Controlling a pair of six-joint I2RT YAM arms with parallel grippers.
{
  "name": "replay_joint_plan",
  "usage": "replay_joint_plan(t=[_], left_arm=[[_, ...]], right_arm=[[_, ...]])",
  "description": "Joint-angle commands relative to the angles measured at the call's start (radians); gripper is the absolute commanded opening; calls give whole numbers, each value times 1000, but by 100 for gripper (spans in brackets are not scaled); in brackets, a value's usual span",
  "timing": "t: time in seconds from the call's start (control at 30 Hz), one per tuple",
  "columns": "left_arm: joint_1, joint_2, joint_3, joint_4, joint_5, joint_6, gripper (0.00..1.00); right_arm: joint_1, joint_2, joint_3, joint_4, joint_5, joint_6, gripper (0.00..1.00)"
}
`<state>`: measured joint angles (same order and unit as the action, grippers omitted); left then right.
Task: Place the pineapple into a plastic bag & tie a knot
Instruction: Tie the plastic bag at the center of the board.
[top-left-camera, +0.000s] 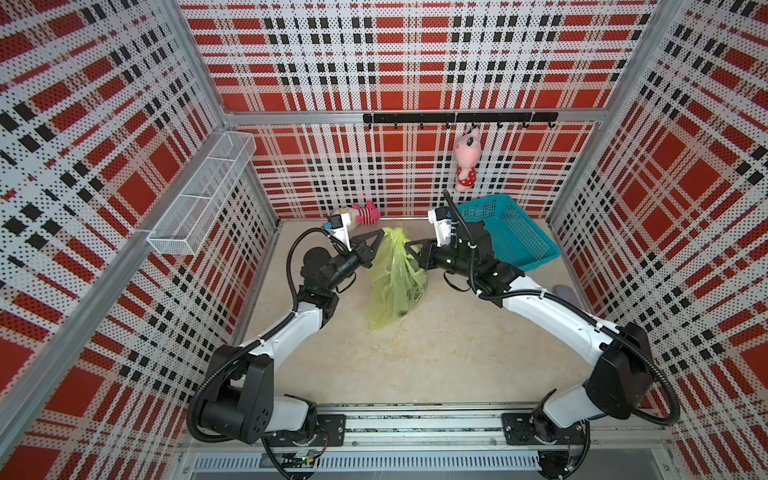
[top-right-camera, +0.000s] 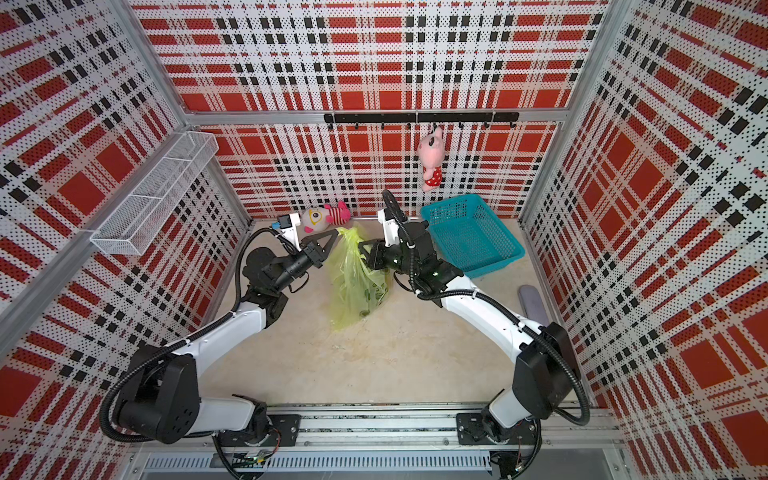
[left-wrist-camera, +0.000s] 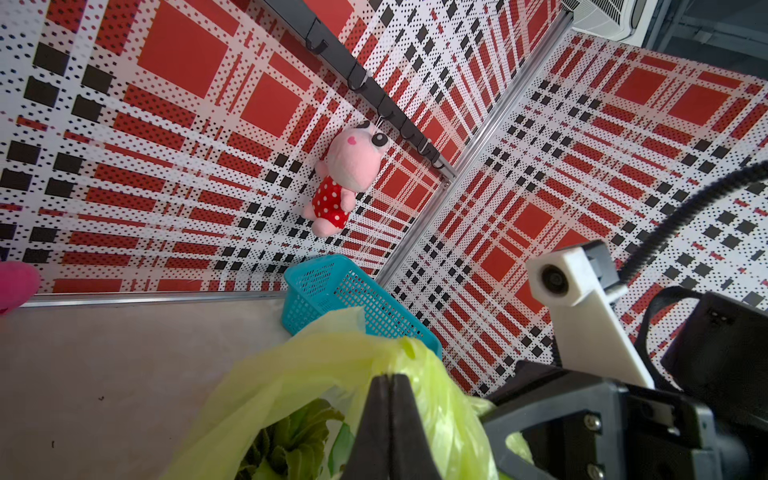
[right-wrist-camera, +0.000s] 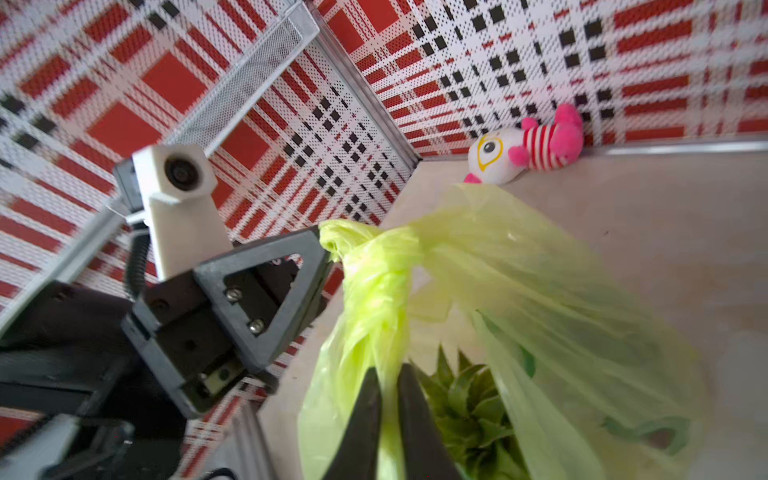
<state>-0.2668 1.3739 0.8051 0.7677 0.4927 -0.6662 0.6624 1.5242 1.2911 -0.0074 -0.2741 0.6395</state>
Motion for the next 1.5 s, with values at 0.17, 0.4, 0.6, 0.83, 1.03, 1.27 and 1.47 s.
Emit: replay_joint_plan(t=[0.17, 0.4, 0.6, 0.83, 1.03, 1.27, 1.47], left_arm=[[48, -43, 41, -88, -37, 62, 0], [74, -75, 93, -276, -126, 175, 0], [94, -107, 126, -478, -260, 293, 0], [116, -131, 48, -611, -452, 366, 0], [163, -131, -2, -668, -506, 321, 0], [165, -129, 177, -706, -475, 373, 0], [190, -46, 301, -703, -429, 372, 0]], right_arm=[[-60, -70, -54, -28, 18, 1, 0], [-90, -93, -65, -52, 37, -5, 0], [-111, -92, -63, -76, 75, -4, 0], [-142, -59, -132, -145, 205, 46, 0], [-171, -49, -154, -214, 306, 55, 0], [-173, -68, 17, -204, 258, -42, 0], [-238, -42, 57, -198, 203, -45, 0]])
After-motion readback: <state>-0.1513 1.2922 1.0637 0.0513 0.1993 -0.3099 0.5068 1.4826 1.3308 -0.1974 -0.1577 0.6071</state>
